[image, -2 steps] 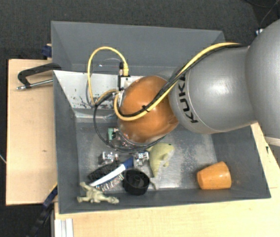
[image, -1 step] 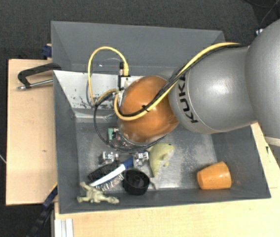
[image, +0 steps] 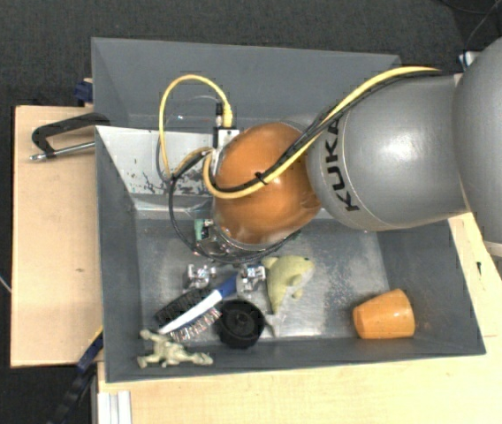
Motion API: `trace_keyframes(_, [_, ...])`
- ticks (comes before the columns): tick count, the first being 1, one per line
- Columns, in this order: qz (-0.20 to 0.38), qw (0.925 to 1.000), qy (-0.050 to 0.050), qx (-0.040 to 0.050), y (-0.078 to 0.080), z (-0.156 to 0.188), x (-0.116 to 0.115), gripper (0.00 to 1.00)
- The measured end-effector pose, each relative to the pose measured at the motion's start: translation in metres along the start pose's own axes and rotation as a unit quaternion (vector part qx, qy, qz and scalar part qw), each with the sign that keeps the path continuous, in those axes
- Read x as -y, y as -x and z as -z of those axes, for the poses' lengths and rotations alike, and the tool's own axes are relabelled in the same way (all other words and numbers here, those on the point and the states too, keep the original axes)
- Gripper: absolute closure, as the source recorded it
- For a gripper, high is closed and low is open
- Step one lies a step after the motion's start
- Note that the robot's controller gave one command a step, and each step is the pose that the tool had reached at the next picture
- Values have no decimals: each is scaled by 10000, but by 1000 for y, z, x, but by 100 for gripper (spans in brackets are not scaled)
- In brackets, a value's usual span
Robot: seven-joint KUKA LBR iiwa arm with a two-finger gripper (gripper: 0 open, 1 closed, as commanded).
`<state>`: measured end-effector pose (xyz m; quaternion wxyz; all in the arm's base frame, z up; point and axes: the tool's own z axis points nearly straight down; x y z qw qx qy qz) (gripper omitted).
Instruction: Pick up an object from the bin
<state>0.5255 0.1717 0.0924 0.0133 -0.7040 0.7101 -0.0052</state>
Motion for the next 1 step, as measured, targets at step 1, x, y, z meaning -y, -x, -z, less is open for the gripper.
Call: trace_keyframes(1, [-31,10000,79,-26,2,18,3,100])
